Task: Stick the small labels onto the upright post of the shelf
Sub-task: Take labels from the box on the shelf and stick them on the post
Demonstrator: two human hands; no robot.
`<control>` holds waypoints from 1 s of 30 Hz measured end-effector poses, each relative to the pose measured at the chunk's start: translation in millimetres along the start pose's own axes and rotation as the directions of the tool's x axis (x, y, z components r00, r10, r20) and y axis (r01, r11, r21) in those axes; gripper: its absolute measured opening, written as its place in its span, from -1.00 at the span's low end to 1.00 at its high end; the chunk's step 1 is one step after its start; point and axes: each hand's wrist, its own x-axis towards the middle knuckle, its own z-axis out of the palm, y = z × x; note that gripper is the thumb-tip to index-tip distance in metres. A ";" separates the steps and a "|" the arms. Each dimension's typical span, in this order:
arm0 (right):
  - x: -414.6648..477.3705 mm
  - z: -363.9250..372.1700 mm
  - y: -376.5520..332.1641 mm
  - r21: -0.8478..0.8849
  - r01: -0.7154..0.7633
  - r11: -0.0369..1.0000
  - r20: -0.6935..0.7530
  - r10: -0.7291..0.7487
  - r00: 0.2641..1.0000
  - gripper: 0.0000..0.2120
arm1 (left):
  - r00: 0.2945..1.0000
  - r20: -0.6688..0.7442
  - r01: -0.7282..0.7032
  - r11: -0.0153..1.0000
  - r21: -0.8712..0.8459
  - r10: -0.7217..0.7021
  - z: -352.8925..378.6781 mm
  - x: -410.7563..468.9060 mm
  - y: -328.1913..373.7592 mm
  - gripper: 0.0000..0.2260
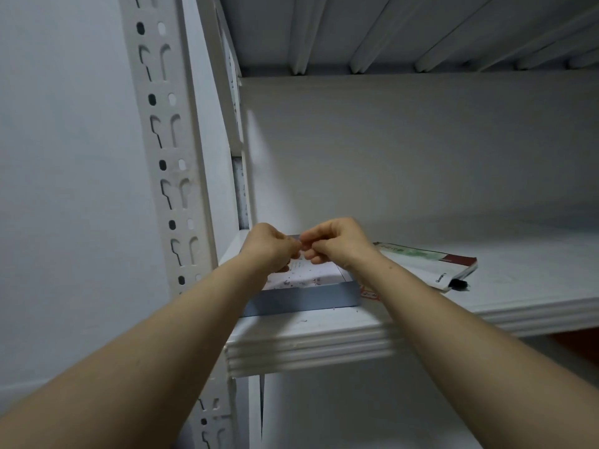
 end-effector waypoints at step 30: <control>-0.3 14.0 -3.5 -0.300 -0.032 0.953 -0.010 0.030 0.999 -0.65 | 0.979 -0.027 -0.171 0.894 0.415 0.200 -5.1 -5.2 -6.3 -0.69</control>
